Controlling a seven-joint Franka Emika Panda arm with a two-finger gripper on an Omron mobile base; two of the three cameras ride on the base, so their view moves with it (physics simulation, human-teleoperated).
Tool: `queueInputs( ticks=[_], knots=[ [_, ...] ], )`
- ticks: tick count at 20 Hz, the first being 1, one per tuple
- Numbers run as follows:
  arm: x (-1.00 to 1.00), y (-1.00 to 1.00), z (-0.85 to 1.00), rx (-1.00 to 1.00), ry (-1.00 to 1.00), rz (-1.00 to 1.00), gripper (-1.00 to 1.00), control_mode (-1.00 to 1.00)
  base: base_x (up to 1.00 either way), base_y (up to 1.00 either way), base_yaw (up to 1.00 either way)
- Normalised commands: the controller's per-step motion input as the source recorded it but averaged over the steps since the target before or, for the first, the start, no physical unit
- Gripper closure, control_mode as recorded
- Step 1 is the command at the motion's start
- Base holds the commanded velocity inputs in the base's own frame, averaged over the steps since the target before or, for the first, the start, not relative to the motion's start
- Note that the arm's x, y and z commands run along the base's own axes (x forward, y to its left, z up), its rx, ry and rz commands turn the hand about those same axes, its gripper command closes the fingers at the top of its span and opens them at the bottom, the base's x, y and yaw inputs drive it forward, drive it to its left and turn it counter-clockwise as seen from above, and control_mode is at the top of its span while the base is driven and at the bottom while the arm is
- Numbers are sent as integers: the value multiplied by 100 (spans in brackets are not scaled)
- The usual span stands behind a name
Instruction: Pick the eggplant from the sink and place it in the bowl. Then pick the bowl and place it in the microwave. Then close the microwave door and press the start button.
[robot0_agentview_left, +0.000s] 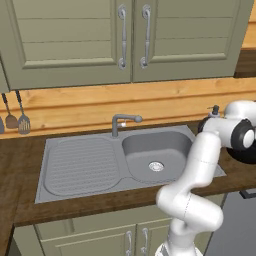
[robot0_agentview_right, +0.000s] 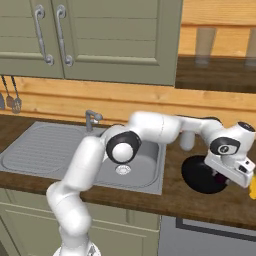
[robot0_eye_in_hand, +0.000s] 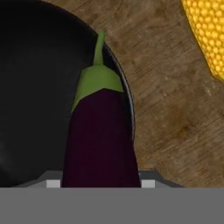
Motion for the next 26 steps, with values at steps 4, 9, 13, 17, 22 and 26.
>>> queueInputs(
  ticks=[4, 9, 13, 17, 22, 26],
  knots=[
    [-26, 54, -3, 0, -3, -2, 100, -100, 0, 0, 0],
    [-30, 54, -12, 0, 0, -1, 100, -100, 0, 0, 0],
    [-13, 48, -5, 0, -1, -2, 100, -100, 0, 0, 0],
    [6, 22, 1, 0, -1, -2, 100, -100, 0, 0, 0],
    [22, 0, 8, 0, 0, 0, 100, -100, 0, 0, 0],
    [12, 0, 0, 0, 0, 0, 100, -100, 0, 0, 0]
  ],
)
